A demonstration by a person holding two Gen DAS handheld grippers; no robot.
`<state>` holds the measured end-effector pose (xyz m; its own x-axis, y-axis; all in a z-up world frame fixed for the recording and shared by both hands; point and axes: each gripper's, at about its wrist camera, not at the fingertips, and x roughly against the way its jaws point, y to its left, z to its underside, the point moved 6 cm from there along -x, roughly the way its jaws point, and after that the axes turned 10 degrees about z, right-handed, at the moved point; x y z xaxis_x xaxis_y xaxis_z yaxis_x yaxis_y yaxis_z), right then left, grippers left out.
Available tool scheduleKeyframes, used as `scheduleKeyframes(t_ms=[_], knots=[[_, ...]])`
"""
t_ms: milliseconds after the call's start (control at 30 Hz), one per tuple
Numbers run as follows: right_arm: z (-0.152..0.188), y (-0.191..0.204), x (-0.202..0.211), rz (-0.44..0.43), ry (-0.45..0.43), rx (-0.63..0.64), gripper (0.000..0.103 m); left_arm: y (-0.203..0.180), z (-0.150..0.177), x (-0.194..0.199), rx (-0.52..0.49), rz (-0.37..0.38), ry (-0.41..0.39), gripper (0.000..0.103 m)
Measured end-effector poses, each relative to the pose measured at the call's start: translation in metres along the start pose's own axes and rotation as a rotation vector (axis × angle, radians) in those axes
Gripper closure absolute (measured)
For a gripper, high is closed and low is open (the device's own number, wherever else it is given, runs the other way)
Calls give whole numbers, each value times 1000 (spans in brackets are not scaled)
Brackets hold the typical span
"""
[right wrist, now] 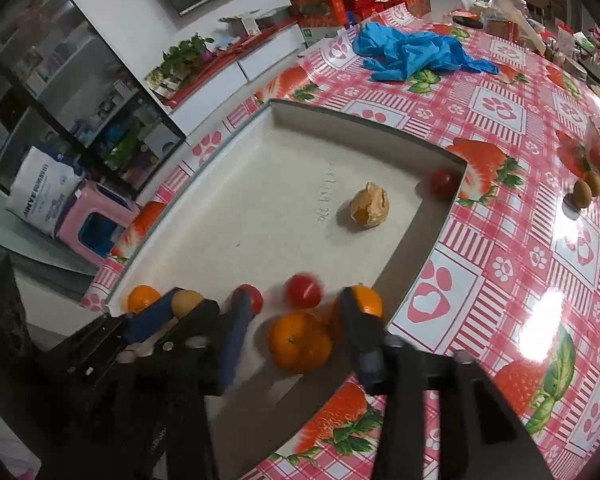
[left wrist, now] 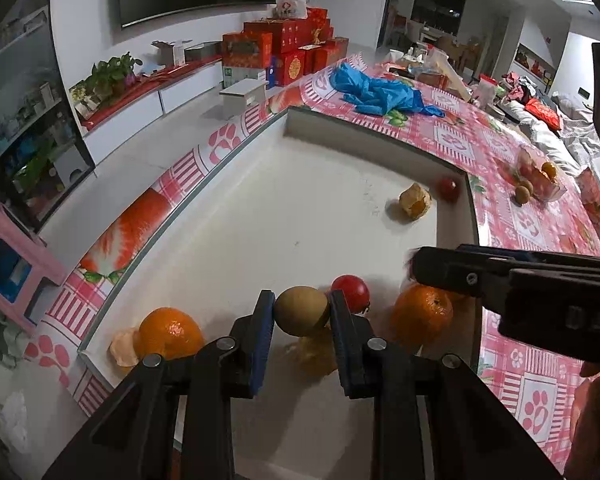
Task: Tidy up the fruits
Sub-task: 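Carry the brown fruit and cherry tomato over the white tray, then open both tools to drop the brown fruit and tomato into the tray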
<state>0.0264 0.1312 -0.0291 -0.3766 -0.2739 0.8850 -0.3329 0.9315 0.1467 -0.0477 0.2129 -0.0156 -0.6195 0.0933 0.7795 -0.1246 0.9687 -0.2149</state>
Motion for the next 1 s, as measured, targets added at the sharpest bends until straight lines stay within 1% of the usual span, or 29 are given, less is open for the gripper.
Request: scheduleKeyframes(t_ms=[33, 100, 167, 300, 333, 400, 433, 467, 500, 567, 700, 867, 967, 1000], knots=[[0, 0, 0, 8, 0, 2, 38, 0, 0, 0, 0, -6, 2, 74], [0, 1, 2, 11, -3, 11, 37, 0, 1, 0, -3, -20, 8, 74], [2, 1, 4, 8, -3, 10, 35, 0, 2, 0, -3, -27, 15, 74], [3, -2, 10, 11, -11, 7, 29, -3, 3, -1, -4, -23, 29, 73], [4, -3, 11, 12, -13, 7, 25, -4, 3, 0, -5, -23, 31, 70], [5, -6, 15, 16, -17, 1, 24, -6, 4, 4, -3, -34, 15, 10], [6, -7, 16, 15, -16, -2, 24, -7, 2, 11, -1, -51, -29, 5], [8, -9, 17, 15, -16, -4, 24, -8, 1, 16, -4, -57, -62, 5], [9, -12, 19, 16, -16, -8, 23, -11, 1, 18, -13, -50, -66, 5], [11, -16, 19, 19, -11, -18, 22, -16, 1, 19, -27, -35, -44, 5], [16, -31, 22, 9, -2, -64, 21, -22, -1, 20, -43, -45, -44, 5], [21, -48, 25, 23, 3, -100, 16, -31, -1, 19, -53, -46, -35, 5], [23, -60, 26, 27, 7, -125, 11, -37, -3, 18, -65, -46, -32, 5], [25, -63, 26, 27, 13, -133, 7, -40, -3, 19, -70, -47, -31, 5]])
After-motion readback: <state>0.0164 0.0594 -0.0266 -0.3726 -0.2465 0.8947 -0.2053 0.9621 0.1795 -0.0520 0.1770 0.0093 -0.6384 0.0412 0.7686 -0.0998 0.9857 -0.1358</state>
